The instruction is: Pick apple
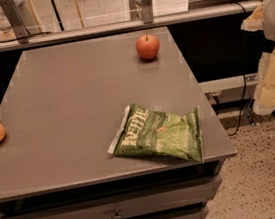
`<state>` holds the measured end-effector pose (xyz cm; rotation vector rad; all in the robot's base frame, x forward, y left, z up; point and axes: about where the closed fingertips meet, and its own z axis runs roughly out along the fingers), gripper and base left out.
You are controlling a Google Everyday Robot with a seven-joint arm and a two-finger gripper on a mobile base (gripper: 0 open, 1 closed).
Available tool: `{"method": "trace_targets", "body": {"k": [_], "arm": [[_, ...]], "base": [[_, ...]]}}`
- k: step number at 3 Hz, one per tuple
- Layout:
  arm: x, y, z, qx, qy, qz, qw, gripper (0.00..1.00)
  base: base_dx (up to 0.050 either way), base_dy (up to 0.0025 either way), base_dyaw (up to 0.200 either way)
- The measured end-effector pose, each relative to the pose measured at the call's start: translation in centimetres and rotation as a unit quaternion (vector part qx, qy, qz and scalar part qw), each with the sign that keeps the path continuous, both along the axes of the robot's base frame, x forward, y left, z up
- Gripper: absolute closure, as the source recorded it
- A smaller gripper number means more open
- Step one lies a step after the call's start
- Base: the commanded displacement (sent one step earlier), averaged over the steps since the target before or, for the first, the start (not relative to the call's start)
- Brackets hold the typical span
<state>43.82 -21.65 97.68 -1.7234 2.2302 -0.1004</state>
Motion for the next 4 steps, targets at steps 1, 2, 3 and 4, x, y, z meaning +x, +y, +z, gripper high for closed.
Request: {"method": "trace_targets", "body": {"k": [1, 2, 3, 4], "arm": [[2.3, 0.8, -1.8, 0.029, -0.013, -0.012, 0.9994, 0.00], [4.2, 1.3, -1.0, 0.039, -0.052, -0.015, 0.9978, 0.00], [4.2, 1.3, -0.9, 0.039, -0.052, -0.015, 0.9978, 0.00], [6.0, 2.4, -1.6, 0.064, -0.066, -0.014, 0.9956, 0.00]], "base": [[0.000, 0.00000, 0.000], [0.000, 0.00000, 0.000], [0.000, 0.00000, 0.000], [0.000, 0.00000, 0.000]]}}
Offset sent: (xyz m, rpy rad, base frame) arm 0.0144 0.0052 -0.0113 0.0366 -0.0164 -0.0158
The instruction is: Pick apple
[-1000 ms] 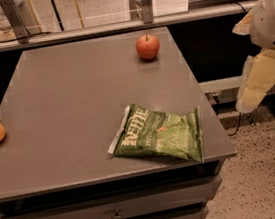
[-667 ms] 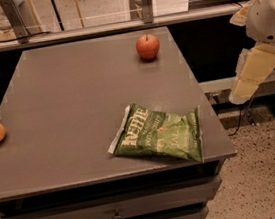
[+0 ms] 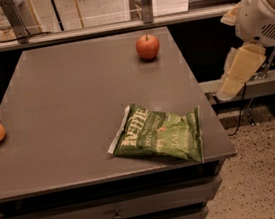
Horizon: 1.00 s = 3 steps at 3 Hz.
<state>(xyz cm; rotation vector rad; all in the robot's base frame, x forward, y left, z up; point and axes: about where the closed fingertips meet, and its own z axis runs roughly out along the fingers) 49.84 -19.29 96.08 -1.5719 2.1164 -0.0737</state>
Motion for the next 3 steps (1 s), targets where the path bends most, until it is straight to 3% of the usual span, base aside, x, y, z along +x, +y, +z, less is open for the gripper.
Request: {"method": "trace_targets", "body": {"k": [2, 3], "arm": [[6.9, 2.7, -3.0, 0.081, -0.027, -0.013, 0.9963, 0.00], [11.0, 2.7, -5.2, 0.127, -0.025, -0.041, 0.9908, 0.00]], "base": [[0.000, 0.00000, 0.000], [0.000, 0.00000, 0.000]]}}
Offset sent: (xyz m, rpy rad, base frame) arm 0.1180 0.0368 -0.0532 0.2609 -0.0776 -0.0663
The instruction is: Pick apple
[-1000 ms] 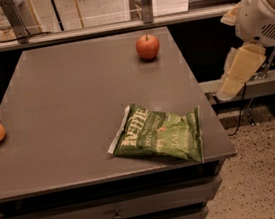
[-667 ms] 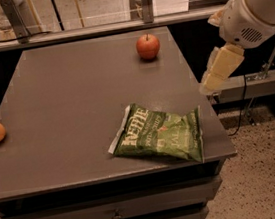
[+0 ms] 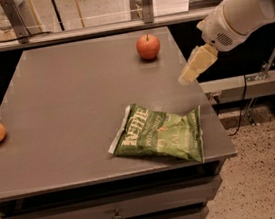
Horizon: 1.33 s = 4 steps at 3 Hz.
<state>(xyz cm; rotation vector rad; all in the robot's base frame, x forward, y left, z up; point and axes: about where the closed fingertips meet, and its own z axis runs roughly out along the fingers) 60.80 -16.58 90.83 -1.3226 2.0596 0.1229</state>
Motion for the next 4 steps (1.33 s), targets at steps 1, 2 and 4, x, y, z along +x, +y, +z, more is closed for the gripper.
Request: {"method": "trace_targets", "body": {"k": [1, 2, 4], "arm": [[4.1, 0.5, -2.5, 0.061, 0.015, -0.022, 0.9978, 0.00], [4.0, 0.6, -2.5, 0.061, 0.015, -0.022, 0.9978, 0.00], [6.1, 1.1, -3.4, 0.111, -0.013, -0.029, 0.9933, 0.00]], "base": [[0.000, 0.00000, 0.000], [0.000, 0.00000, 0.000], [0.000, 0.00000, 0.000]]}}
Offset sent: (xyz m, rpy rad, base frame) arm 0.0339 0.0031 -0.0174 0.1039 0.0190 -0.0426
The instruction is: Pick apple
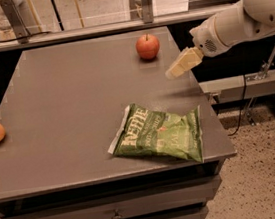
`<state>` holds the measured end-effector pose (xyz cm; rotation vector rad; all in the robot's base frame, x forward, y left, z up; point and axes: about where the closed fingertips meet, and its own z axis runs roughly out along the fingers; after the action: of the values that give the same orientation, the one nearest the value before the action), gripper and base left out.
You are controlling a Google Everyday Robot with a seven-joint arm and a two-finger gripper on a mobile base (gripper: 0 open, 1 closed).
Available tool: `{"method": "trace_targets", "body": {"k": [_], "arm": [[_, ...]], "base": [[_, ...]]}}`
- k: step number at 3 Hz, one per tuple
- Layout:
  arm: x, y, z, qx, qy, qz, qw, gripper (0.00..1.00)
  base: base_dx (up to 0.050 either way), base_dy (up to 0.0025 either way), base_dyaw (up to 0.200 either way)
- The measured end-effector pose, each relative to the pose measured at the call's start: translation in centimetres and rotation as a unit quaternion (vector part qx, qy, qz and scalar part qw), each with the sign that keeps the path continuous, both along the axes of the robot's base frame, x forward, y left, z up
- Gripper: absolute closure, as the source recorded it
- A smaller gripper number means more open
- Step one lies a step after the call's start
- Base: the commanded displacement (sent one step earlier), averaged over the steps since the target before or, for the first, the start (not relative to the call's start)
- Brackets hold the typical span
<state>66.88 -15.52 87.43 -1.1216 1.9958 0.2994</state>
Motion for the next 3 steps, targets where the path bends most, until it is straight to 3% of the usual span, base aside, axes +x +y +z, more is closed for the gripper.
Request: {"method": "trace_targets", "body": {"k": [2, 3], "arm": [[6.9, 2.9, -1.5, 0.095, -0.030, -0.020, 0.9948, 0.00], [9.7, 4.4, -2.9, 0.119, -0.027, -0.025, 0.9923, 0.00]], "base": [[0.000, 0.00000, 0.000], [0.000, 0.00000, 0.000]]}}
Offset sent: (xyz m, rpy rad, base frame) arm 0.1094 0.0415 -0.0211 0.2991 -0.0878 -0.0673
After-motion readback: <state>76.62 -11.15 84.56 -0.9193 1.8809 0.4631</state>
